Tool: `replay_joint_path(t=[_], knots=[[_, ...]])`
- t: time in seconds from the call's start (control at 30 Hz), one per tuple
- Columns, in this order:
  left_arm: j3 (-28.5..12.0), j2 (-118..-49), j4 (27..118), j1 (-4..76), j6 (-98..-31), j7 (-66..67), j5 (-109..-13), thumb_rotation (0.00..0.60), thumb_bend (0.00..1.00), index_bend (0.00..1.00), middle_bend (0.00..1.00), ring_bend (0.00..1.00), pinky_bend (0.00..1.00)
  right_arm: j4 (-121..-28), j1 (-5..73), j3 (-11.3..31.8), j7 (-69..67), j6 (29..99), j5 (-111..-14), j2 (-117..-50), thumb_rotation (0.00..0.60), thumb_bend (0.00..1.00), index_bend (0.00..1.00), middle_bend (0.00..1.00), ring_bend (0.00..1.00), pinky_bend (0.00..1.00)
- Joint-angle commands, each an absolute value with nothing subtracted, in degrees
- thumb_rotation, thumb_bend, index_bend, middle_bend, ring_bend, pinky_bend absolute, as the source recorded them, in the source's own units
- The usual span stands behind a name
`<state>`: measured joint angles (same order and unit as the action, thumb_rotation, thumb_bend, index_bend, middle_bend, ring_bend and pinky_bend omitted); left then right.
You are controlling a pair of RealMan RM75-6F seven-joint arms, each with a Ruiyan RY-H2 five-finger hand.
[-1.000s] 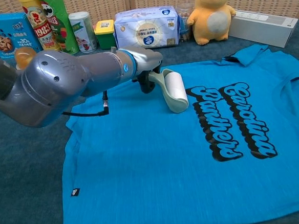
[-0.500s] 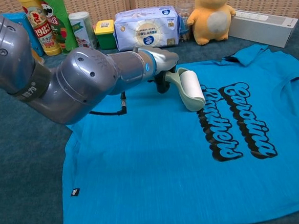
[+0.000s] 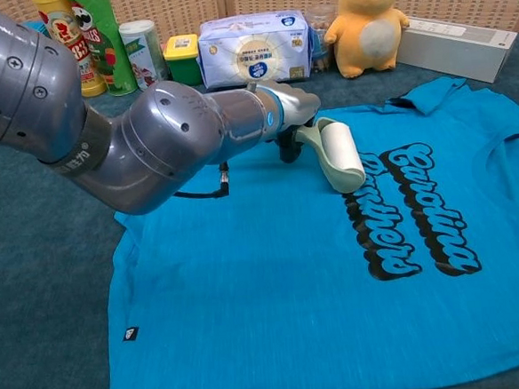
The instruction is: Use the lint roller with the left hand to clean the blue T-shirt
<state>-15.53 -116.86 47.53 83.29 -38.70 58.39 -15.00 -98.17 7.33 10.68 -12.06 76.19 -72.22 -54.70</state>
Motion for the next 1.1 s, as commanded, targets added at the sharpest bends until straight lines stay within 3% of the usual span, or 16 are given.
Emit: replay_joint_path(t=[0.03,0.5,1.1], knots=[[-14.3,-115.5,49.2,82.7,-39.6,60.1,-13.9,0.6,0.76,0.9,0.93,0.76,0.9,-98.5,7.3,10.7,-11.9,76.5,-72.5,-54.6,0.6,0.0,0.06,0.0,0.0,0.0],[-8.6,-105.7,62.2,75.3,-45.4,60.6,-12.8,0.6,0.76,0.9,0.93,0.76,0.9,-98.9,7.1,11.1,-11.2,77.1,-71.4,-54.5,0.6,0.0,0.06,0.0,0.0,0.0],[-3.2,-94.0,74.9,67.3,-51.1,55.7,-18.3,0.6,0.75,0.9,0.93,0.76,0.9,-99.5,7.5,10.7,-8.2,77.0,-71.4,-55.5,0.6,0.0,0.06,0.0,0.0,0.0]])
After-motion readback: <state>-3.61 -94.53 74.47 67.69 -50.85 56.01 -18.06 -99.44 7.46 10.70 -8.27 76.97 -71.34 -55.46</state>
